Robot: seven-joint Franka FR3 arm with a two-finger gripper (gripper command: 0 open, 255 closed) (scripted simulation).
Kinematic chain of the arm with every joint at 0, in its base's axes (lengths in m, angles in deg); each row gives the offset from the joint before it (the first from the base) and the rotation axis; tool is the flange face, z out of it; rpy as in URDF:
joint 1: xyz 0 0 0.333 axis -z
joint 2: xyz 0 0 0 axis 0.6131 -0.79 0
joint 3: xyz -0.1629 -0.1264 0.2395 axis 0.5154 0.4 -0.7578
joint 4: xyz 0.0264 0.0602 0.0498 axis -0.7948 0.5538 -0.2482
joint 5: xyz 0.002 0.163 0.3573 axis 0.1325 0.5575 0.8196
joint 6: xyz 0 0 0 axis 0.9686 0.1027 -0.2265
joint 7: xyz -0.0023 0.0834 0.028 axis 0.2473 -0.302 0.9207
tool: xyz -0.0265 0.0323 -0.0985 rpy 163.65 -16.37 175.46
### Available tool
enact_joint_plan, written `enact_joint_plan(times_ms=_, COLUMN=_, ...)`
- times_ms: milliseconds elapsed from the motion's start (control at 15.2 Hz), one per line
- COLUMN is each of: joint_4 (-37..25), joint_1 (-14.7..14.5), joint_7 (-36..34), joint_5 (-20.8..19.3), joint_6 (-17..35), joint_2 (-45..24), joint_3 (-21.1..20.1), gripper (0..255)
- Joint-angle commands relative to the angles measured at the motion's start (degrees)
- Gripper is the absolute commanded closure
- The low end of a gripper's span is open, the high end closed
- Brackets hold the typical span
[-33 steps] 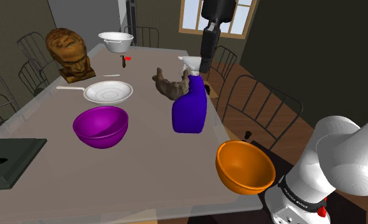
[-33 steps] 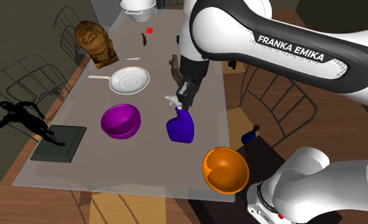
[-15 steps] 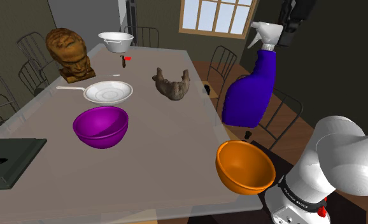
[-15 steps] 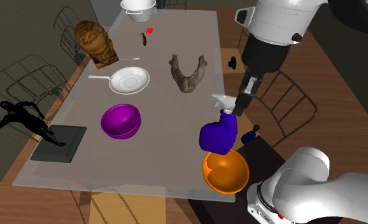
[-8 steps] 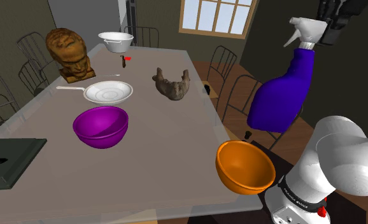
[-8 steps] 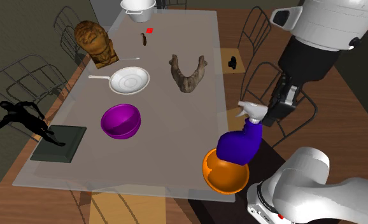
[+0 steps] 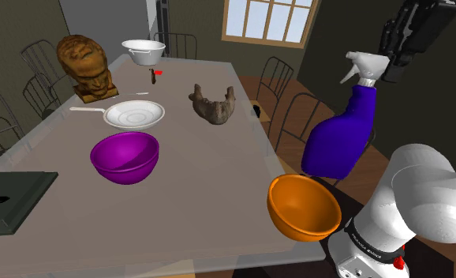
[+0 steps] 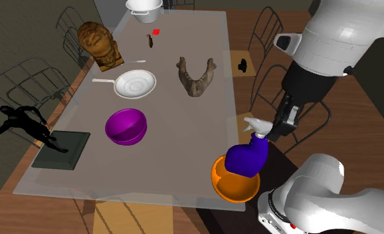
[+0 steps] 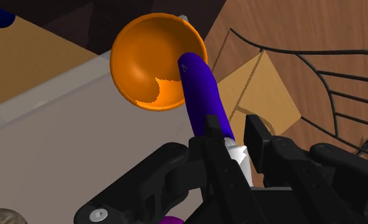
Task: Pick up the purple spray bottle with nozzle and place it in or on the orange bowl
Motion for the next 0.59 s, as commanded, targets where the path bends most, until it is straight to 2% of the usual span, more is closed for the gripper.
enact_joint_plan(times_ms=0, joint_4=2.2, joint_1=0.1, joint_7=0.4, joint_5=-0.1, joint_6=1.2, joint_2=1.1, joint_3=-0.1, gripper=255)
enact_joint_plan(times_ms=528, joint_4=10.7, joint_1=0.4, joint_7=1.6, joint_5=-0.2, joint_6=5.5, joint_2=5.0, joint_3=-0.4, gripper=255)
